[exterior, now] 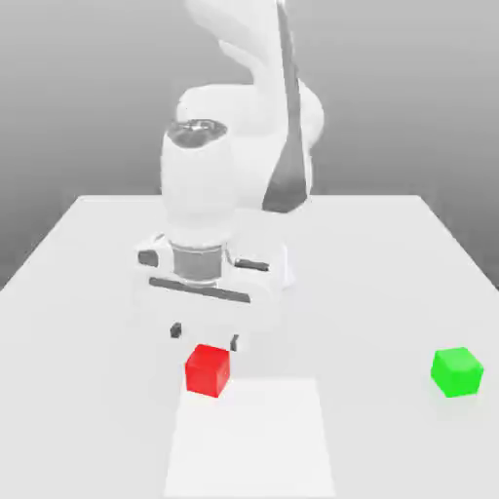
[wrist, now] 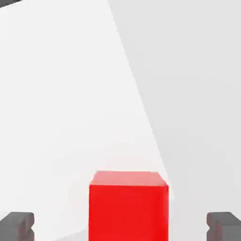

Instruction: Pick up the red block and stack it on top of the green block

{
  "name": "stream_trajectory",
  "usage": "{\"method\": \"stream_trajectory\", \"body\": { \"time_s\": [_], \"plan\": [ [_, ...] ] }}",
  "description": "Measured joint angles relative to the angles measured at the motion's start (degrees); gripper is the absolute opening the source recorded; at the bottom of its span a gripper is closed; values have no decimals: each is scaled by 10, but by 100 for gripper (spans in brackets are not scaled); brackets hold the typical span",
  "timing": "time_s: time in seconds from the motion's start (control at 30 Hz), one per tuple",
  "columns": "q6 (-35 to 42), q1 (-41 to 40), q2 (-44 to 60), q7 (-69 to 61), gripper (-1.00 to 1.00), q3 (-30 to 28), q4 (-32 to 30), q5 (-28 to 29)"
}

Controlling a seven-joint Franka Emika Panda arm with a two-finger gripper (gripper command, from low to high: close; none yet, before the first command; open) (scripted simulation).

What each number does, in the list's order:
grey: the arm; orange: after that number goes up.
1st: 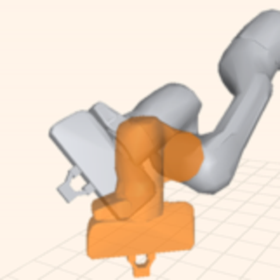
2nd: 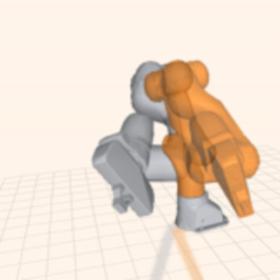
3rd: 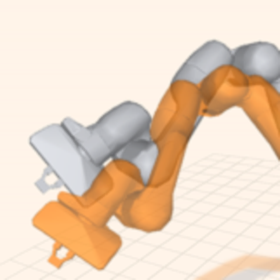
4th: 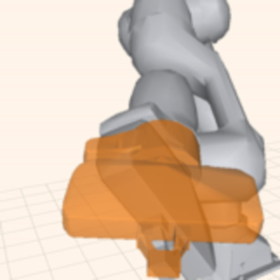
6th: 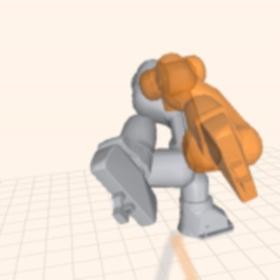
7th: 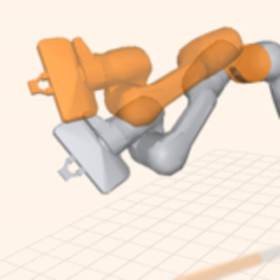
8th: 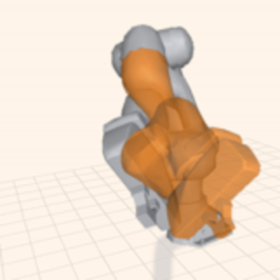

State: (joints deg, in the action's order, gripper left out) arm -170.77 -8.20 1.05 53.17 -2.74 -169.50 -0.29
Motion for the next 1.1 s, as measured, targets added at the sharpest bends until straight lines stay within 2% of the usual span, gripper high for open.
{"method": "stream_trajectory", "body": {
  "time_s": [0.1,0.13,0.37,0.67,0.9,1.1],
  "plan": [
    [-55,-13,64,-11,0,16,8,-15],
    [-67,-17,79,-12,-100,21,9,-16],
    [-67,-19,79,-8,-100,22,9,-11],
    [77,-7,-82,0,-100,21,-7,9],
    [136,132,-57,-94,-100,128,76,9],
    [188,327,-18,-196,-100,222,167,5]
  ]
}}
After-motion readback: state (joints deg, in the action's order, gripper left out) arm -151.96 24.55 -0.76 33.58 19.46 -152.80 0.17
